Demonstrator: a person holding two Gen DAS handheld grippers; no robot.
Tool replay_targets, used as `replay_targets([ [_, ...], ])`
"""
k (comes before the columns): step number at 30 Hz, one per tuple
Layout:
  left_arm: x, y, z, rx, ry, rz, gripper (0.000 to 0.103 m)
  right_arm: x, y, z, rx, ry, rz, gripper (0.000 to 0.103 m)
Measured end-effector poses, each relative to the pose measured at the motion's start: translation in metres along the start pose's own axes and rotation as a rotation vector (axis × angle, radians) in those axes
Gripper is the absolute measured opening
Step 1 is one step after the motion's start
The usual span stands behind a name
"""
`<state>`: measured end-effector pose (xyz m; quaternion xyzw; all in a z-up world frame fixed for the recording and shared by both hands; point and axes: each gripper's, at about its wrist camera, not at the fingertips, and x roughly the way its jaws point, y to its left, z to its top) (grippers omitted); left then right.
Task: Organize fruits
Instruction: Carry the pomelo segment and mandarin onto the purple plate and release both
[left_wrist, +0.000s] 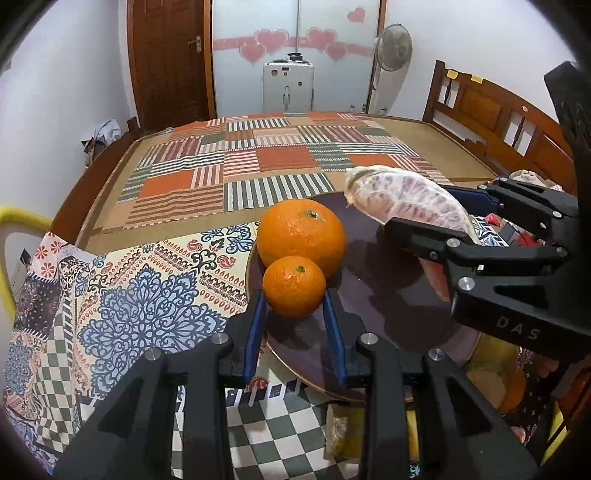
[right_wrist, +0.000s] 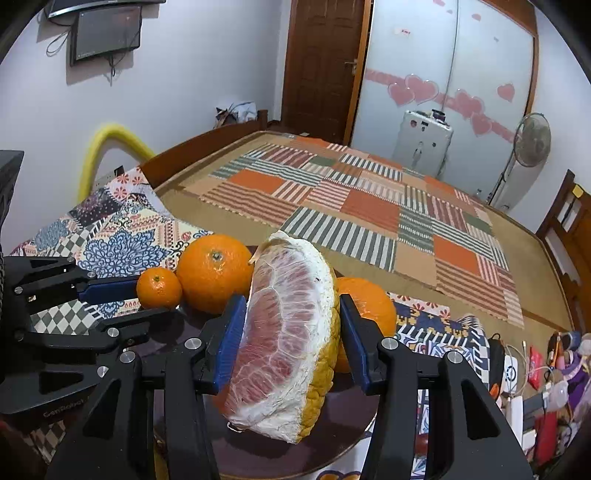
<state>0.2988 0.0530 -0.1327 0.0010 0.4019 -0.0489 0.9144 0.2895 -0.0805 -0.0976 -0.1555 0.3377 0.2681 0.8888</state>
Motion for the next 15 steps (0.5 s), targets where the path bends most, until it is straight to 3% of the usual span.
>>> replay_targets([
  [15, -0.009, -0.007, 0.001, 0.015, -0.007, -0.014, 0.037, -0.026, -0.001, 0.002, -0.003, -0.058, 0.005, 0.048],
])
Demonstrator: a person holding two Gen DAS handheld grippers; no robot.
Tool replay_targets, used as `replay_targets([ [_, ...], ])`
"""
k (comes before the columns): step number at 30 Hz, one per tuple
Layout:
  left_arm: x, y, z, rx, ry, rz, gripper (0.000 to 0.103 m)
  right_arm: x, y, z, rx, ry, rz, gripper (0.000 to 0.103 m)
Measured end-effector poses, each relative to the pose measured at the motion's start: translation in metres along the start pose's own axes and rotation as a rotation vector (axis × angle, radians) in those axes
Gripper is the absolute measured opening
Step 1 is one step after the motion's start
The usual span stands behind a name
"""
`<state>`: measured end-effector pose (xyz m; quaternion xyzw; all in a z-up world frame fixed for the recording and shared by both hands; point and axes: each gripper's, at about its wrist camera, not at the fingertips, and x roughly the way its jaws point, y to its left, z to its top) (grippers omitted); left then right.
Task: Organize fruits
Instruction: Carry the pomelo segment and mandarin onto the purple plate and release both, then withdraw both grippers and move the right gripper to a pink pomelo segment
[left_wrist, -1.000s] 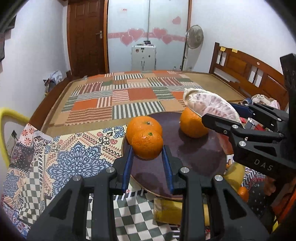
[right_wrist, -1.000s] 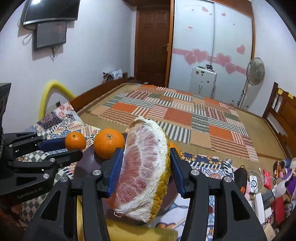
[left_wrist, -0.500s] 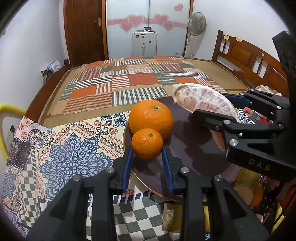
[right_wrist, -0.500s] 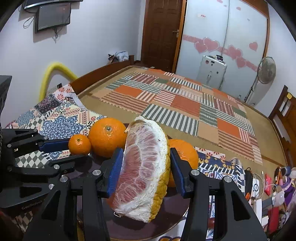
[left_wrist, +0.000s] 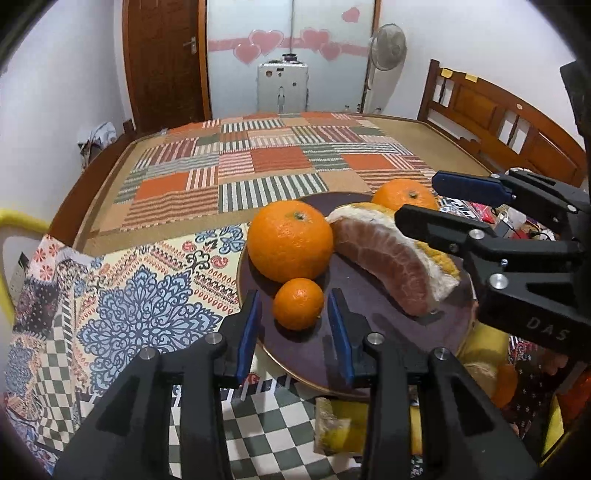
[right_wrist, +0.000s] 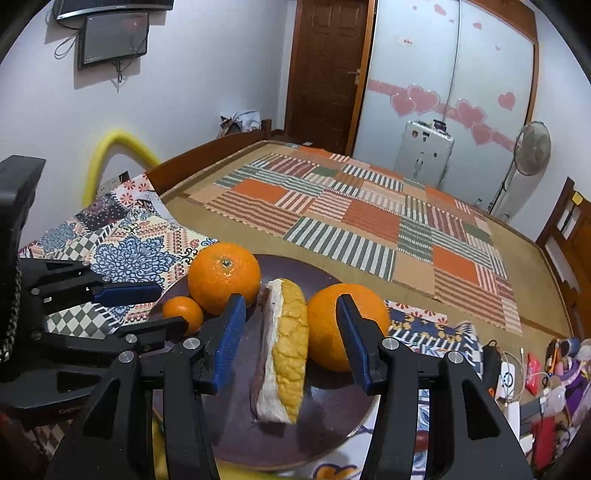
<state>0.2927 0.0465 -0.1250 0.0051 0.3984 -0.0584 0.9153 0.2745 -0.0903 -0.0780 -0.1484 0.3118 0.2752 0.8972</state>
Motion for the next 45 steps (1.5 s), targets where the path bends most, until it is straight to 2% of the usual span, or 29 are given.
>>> replay_targets([
  [10, -0.043, -0.019, -0.01, 0.025, -0.045, -0.011, 0.038, -0.047, -0.001, -0.017, 0.014, -0.048, -0.01, 0.048],
  [13, -0.061, -0.024, -0.018, 0.023, -0.058, -0.011, 0.043, -0.061, 0.0, -0.027, 0.024, -0.056, -0.012, 0.052],
  [16, -0.076, -0.027, -0.026, 0.027, -0.07, -0.007, 0.045, -0.072, 0.003, -0.038, 0.033, -0.058, -0.02, 0.052],
  [20, -0.095, -0.031, -0.046, 0.012, -0.073, -0.012, 0.054, -0.087, 0.007, -0.059, 0.053, -0.054, -0.005, 0.052],
  [29, -0.103, -0.037, -0.098, -0.022, -0.006, -0.031, 0.054, -0.085, 0.023, -0.112, 0.084, 0.033, 0.074, 0.052],
  [34, -0.098, -0.046, -0.123, -0.002, 0.028, -0.022, 0.054, -0.074, 0.034, -0.13, 0.07, 0.085, 0.113, 0.052],
  [39, -0.09, -0.047, -0.131, -0.017, 0.051, -0.034, 0.054, -0.063, 0.044, -0.135, 0.052, 0.118, 0.145, 0.052],
  [45, -0.091, -0.039, -0.131, -0.039, 0.041, -0.033, 0.054, -0.056, 0.052, -0.131, 0.001, 0.1, 0.157, 0.056],
])
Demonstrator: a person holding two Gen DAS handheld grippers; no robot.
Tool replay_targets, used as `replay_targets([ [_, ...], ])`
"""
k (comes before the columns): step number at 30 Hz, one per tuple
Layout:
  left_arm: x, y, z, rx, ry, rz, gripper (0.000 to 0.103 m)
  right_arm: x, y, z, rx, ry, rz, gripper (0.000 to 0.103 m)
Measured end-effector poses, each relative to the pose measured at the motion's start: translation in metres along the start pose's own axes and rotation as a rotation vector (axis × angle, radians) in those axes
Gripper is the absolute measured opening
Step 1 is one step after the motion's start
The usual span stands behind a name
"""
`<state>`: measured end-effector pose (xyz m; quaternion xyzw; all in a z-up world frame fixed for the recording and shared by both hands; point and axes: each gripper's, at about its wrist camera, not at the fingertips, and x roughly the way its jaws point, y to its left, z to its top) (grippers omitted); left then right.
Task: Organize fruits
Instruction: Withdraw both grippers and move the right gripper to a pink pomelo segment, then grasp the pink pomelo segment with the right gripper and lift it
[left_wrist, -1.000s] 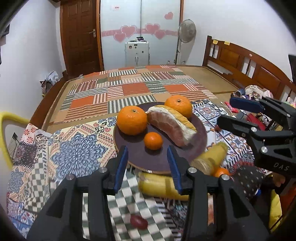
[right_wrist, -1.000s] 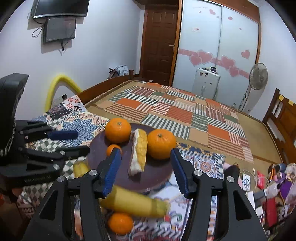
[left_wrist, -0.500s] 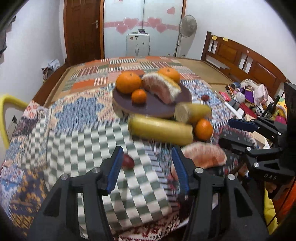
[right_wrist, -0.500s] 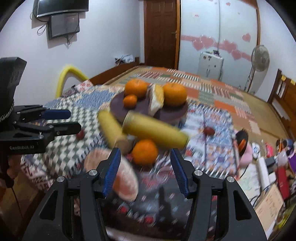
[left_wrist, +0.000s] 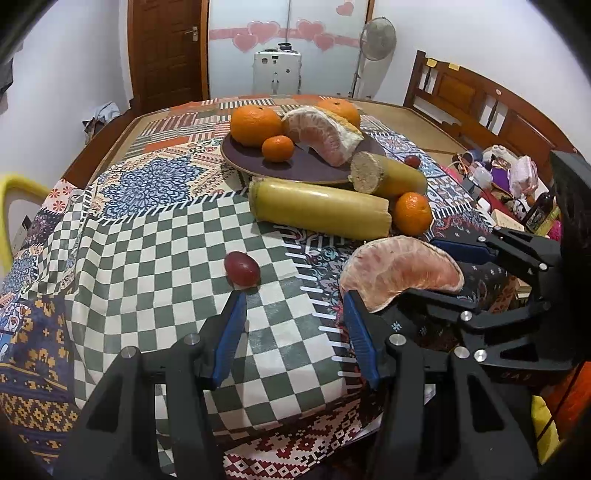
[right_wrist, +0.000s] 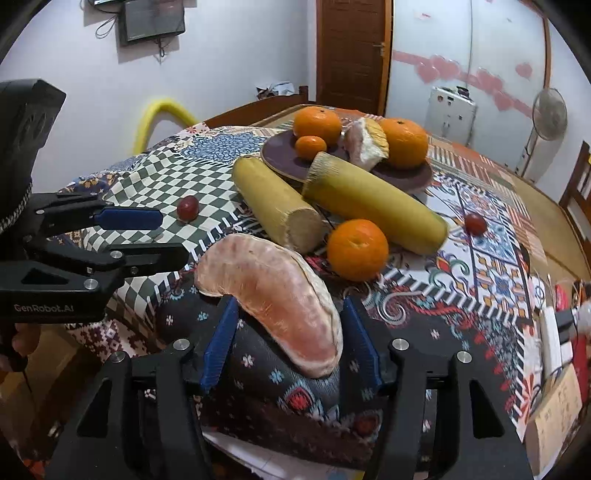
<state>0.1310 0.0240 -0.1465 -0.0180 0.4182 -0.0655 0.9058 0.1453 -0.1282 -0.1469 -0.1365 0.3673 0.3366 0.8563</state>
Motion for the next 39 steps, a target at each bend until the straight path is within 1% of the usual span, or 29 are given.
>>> replay_targets([
  [1, -0.002, 0.002, 0.0, -0.005, -0.004, 0.001, 0.054, 0.001, 0.0, 0.001, -0.005, -0.002, 0.005, 0.055],
  [2, -0.002, 0.002, 0.001, -0.008, -0.005, 0.002, 0.054, -0.001, 0.001, -0.001, -0.006, -0.006, 0.017, 0.051],
  [3, -0.003, 0.003, 0.001, -0.009, -0.005, 0.002, 0.054, -0.002, 0.001, -0.003, -0.008, -0.01, 0.016, 0.05],
  [7, -0.007, 0.001, 0.002, -0.004, -0.01, 0.014, 0.054, -0.01, 0.001, -0.01, 0.001, -0.021, 0.027, 0.04],
  [8, -0.009, 0.0, 0.002, -0.002, -0.013, 0.015, 0.054, -0.012, 0.0, -0.011, 0.005, -0.023, 0.027, 0.039],
  [13, -0.015, -0.008, 0.005, 0.008, -0.028, 0.014, 0.054, -0.031, -0.004, -0.02, 0.013, -0.054, -0.011, 0.037],
  [16, -0.016, -0.015, 0.008, 0.013, -0.033, 0.004, 0.054, -0.05, -0.014, -0.021, 0.04, -0.088, -0.035, 0.037],
  [22, -0.003, -0.031, 0.014, 0.019, -0.014, -0.02, 0.054, -0.074, -0.04, -0.023, 0.088, -0.135, -0.108, 0.036],
  [24, 0.004, -0.037, 0.017, 0.016, -0.01, -0.022, 0.057, -0.073, -0.052, -0.024, 0.108, -0.13, -0.127, 0.036],
  [26, 0.01, -0.04, 0.02, 0.007, -0.011, -0.011, 0.062, -0.069, -0.063, -0.026, 0.143, -0.118, -0.131, 0.036],
  [28, 0.017, -0.042, 0.023, -0.005, -0.011, -0.001, 0.064, -0.066, -0.075, -0.027, 0.189, -0.118, -0.105, 0.036],
  [29, 0.019, -0.042, 0.023, -0.011, -0.012, 0.009, 0.064, -0.065, -0.076, -0.026, 0.198, -0.119, -0.108, 0.036],
  [31, 0.026, -0.04, 0.025, -0.033, -0.004, 0.028, 0.064, -0.063, -0.075, -0.023, 0.188, -0.124, -0.147, 0.036],
  [33, 0.031, -0.037, 0.025, -0.064, -0.001, 0.032, 0.064, -0.062, -0.074, -0.022, 0.177, -0.132, -0.153, 0.036],
  [36, 0.038, -0.034, 0.027, -0.094, 0.007, 0.01, 0.063, -0.062, -0.073, -0.02, 0.158, -0.144, -0.166, 0.036],
  [37, 0.04, -0.034, 0.028, -0.098, 0.005, 0.003, 0.059, -0.062, -0.074, -0.02, 0.16, -0.147, -0.166, 0.037],
  [39, 0.042, -0.036, 0.028, -0.103, 0.001, 0.009, 0.056, -0.062, -0.077, -0.02, 0.171, -0.151, -0.158, 0.037],
])
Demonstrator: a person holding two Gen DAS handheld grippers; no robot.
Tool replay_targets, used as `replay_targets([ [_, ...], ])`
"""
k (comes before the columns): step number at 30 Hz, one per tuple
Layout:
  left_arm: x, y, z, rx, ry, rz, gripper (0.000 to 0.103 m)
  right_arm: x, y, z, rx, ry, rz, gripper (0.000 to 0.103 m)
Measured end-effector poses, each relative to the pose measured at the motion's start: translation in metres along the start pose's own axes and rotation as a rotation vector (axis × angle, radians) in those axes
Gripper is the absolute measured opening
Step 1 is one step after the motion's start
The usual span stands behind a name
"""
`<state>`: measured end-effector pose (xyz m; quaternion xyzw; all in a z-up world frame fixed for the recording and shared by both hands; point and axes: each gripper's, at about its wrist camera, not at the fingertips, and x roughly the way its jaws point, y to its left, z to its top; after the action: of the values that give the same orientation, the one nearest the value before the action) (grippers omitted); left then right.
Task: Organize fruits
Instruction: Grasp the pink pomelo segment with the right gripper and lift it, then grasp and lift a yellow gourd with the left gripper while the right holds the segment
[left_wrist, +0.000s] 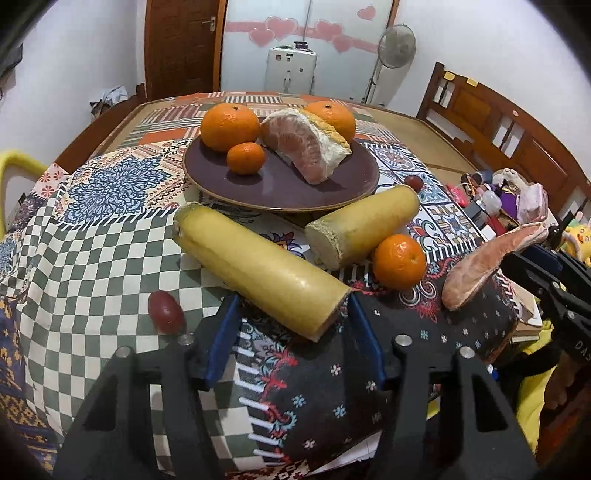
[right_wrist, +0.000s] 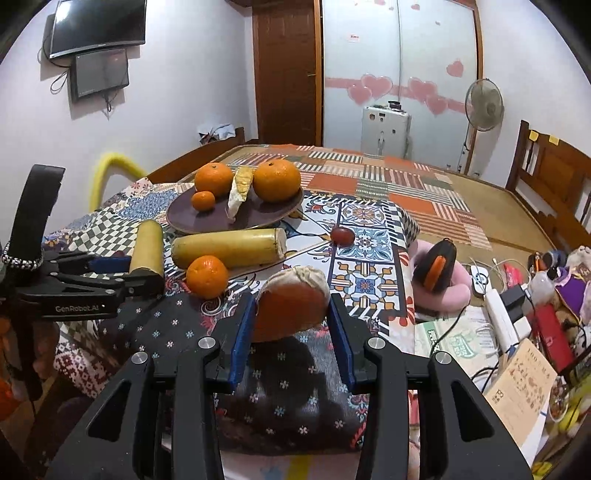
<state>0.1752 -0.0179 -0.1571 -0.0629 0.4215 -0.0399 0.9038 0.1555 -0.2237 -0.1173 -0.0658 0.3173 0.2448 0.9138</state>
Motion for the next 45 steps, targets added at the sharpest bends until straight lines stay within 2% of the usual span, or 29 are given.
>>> replay_targets([
  [2, 0.001, -0.003, -0.001, 0.009, 0.002, -0.006, 0.036, 0.001, -0.003, 0.0, 0.013, 0.001, 0.01, 0.037],
  [4, 0.0, -0.006, -0.002, 0.032, 0.001, -0.002, 0.024, 0.0, -0.005, 0.001, 0.02, 0.001, 0.016, 0.037],
  [6, -0.003, -0.005, -0.004, 0.045, 0.017, -0.018, 0.014, 0.001, -0.004, 0.001, 0.017, 0.001, 0.016, 0.036],
  [7, -0.004, -0.005, -0.006, 0.048, 0.023, -0.021, 0.013, 0.0, -0.003, 0.001, 0.015, 0.0, 0.015, 0.037],
  [10, -0.014, -0.006, -0.007, 0.057, 0.023, -0.017, 0.015, 0.0, -0.002, 0.0, 0.01, -0.006, 0.011, 0.037],
  [12, -0.019, -0.007, -0.004, 0.054, 0.009, -0.013, 0.031, 0.0, -0.002, 0.001, 0.013, -0.008, 0.012, 0.037],
  [14, -0.023, -0.008, -0.001, 0.039, -0.022, 0.007, 0.069, 0.001, -0.003, 0.001, 0.018, -0.008, 0.014, 0.037],
  [16, -0.023, -0.009, 0.004, 0.021, -0.05, 0.043, 0.073, 0.001, -0.003, 0.001, 0.018, -0.01, 0.015, 0.037],
  [18, -0.015, -0.01, 0.01, 0.006, -0.037, 0.059, 0.077, 0.0, -0.004, 0.0, 0.016, -0.011, 0.017, 0.037],
  [21, -0.004, -0.007, 0.017, -0.027, -0.03, 0.098, 0.075, 0.0, -0.006, 0.0, 0.019, -0.011, 0.023, 0.037],
  [22, -0.001, -0.004, 0.018, -0.047, -0.024, 0.103, 0.067, -0.001, -0.006, 0.0, 0.021, -0.011, 0.026, 0.037],
  [23, 0.003, -0.001, 0.018, -0.06, -0.011, 0.09, 0.061, -0.001, -0.007, -0.001, 0.022, -0.012, 0.028, 0.037],
  [25, 0.006, 0.003, 0.016, -0.094, 0.001, 0.055, 0.059, -0.002, -0.007, -0.001, 0.022, -0.013, 0.033, 0.037],
  [30, -0.002, 0.009, 0.012, -0.102, -0.001, 0.034, 0.053, -0.001, -0.006, 0.0, 0.018, -0.016, 0.035, 0.037],
  [38, -0.027, 0.019, -0.017, -0.033, 0.024, 0.0, 0.04, -0.001, -0.004, 0.001, 0.01, -0.017, 0.027, 0.037],
  [45, -0.049, 0.022, -0.04, 0.059, 0.055, -0.025, 0.035, -0.002, -0.003, 0.002, 0.005, -0.012, 0.02, 0.037],
])
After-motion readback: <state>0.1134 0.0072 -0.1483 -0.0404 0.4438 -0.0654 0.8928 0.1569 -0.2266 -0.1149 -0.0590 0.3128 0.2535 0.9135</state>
